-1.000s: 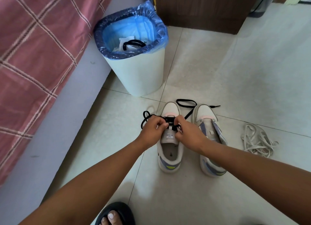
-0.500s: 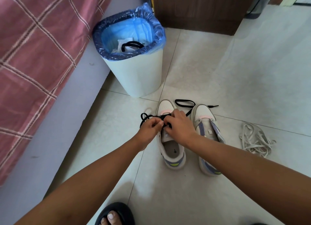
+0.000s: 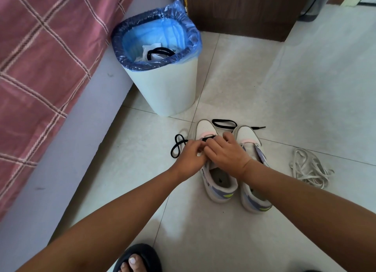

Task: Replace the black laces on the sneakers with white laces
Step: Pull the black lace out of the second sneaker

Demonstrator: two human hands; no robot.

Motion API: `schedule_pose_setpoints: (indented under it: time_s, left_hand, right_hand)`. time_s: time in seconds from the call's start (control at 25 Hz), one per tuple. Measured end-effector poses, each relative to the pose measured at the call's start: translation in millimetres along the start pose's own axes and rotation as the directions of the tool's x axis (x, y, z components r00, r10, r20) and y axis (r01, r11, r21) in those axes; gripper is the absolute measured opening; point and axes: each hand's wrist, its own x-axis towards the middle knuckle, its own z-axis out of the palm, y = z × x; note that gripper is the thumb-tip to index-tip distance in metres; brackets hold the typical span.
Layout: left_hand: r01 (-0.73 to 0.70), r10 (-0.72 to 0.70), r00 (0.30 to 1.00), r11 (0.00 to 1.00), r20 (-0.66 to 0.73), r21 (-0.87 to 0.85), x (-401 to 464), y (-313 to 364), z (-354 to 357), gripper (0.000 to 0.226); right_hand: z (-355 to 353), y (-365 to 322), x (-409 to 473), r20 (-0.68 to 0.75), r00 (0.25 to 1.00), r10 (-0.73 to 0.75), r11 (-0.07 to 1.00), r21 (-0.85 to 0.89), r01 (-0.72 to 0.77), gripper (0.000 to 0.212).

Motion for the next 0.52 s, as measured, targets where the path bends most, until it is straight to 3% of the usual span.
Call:
schedule_pose_setpoints:
  time_s: [0.2, 0.4, 0.52]
  left_hand:
    - [0.035, -0.034, 0.998, 0.999, -0.051, 0.018, 2, -5, 1, 0.009]
    - [0.245, -0.282, 0.958, 0.901, -0.054, -0.357, -17, -3, 10, 0.012]
    - [0.260, -0.301, 0.953, 0.847, -0.016, -0.463, -28, -3, 8, 0.007]
  right_hand:
    - [2, 7, 1, -0.035, 0.999, -0.004, 1.000, 0.015, 0.004, 0.018]
    - [-2, 6, 16, 0.101, 0.991, 0.092, 0.995, -0.041, -0.088, 0.023]
    - [-3, 7, 22, 0.079, 0.995, 0.061, 0.998, -0.029, -0.059, 0.020]
